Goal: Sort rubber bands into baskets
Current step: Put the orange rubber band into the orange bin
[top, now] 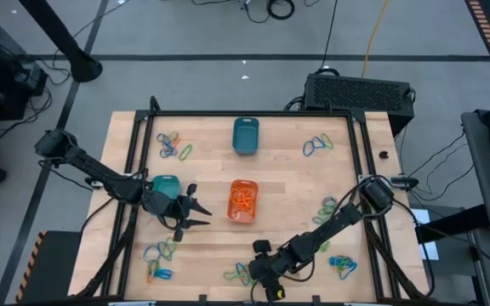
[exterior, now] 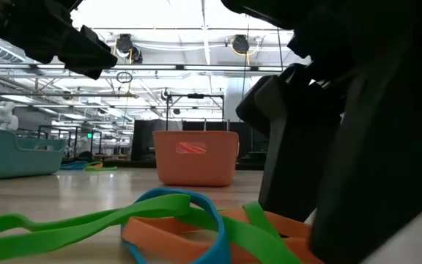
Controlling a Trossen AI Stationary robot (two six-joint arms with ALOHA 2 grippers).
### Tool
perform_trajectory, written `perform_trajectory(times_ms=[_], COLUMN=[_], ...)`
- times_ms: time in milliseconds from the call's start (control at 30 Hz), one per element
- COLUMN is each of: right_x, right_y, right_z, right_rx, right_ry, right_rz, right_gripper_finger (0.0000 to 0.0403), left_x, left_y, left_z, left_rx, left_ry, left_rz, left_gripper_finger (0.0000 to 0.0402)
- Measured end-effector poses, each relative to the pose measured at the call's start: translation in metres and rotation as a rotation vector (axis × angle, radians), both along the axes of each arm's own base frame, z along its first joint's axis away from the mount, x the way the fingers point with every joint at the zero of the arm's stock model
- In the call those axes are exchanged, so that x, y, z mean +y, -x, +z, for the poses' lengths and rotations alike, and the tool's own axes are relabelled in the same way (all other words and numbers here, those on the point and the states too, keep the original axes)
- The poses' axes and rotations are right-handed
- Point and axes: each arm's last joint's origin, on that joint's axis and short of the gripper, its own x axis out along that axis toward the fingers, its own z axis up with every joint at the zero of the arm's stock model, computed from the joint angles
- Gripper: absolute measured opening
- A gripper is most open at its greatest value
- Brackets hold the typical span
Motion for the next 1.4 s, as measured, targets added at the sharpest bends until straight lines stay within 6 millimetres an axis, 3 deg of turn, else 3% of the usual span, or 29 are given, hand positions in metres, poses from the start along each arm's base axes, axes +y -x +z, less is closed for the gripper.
perform_trajectory(times_ms=[200,267,800,1200,1400], right_x=[-0.005,-0.006,-0.06,-0.051,-0.066], right_y=[0.002,0.005,0.027,0.014,0.001], right_z=[-0.001,0.002,0.064,0.078,0.091], right_rx=[0.04,0.059,0.179,-0.011,-0.076], right_ry=[0.037,0.049,0.271,0.203,0.294], right_rz=[-0.017,-0.012,-0.091,0.008,-0.03], right_gripper_finger=[0.0025,0.0009,0.0001,0.0,0.0], left_x=[0.0,0.0,0.0,0.0,0.0], left_y=[0.0,0.0,0.0,0.0,0.0], left_z=[0.0,0.0,0.0,0.0,0.0], left_rx=[-0.001,-0.002,-0.004,-0.005,-0.005], left_ry=[0.001,0.001,0.002,-0.002,-0.001], left_rz=[0.0,0.0,0.001,0.001,0.002], left_gripper_finger=[0.0134,0.0134,0.0134,0.0134,0.0134])
